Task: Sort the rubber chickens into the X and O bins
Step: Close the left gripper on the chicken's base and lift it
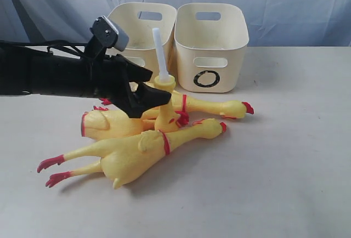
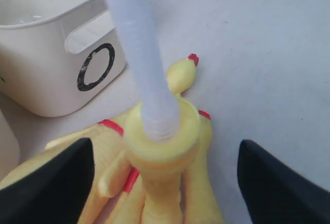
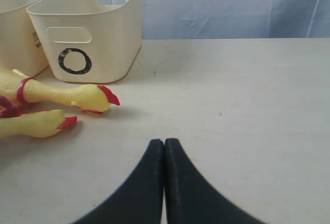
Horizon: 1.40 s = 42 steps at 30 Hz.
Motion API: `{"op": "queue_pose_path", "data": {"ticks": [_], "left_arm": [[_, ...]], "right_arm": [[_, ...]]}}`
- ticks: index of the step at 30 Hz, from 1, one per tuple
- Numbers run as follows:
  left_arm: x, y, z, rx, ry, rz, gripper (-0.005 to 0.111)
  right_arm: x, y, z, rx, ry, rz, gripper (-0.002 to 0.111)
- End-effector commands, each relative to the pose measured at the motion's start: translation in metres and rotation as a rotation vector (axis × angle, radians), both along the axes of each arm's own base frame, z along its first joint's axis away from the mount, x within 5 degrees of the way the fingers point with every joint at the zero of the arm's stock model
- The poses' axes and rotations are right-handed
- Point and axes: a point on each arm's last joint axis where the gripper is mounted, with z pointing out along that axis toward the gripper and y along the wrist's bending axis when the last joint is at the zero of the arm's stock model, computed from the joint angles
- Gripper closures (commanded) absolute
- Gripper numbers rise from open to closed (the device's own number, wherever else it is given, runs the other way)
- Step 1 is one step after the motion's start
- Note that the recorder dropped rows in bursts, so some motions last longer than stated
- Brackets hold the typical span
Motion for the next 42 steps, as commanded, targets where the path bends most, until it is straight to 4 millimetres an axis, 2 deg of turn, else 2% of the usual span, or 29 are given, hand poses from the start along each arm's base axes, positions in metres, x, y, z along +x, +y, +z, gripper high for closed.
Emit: {"op": "queue_pose_path", "data": {"ticks": [1,13,24,33,36,42], "left_arm": [[0.004,-0.011,-0.002,0.033,-0.032,-0.004,0.034],[0.015,-0.018,-0.014,0.029,-0.007,-0.021,0.034],[0.022,-0.021,-0.011,0.023,-0.024,-0.02,0.04],[0.022,-0.021,-0.011,0.023,-0.024,-0.02,0.04],[0.022,-0.021,-0.011,0.023,-0.024,-0.02,0.046],[0.021,-0.021,-0.011,0.021,-0.024,-0.022,0.069]], "right_arm": [[0.0,0.0,0.0,-0.003,-0.006,0.002,0.109],[0.0,0.0,0.0,-0.003,-0.01,0.002,0.109],[0.0,0.0,0.0,-0.003,-0.008,0.002,0.109],[0.0,0.0,0.0,-0.003,-0.008,0.002,0.109],[0.0,0.0,0.0,-0.003,-0.007,0.002,0.109],[0.0,0.0,0.0,-0.003,-0.007,0.002,0.109]]}}
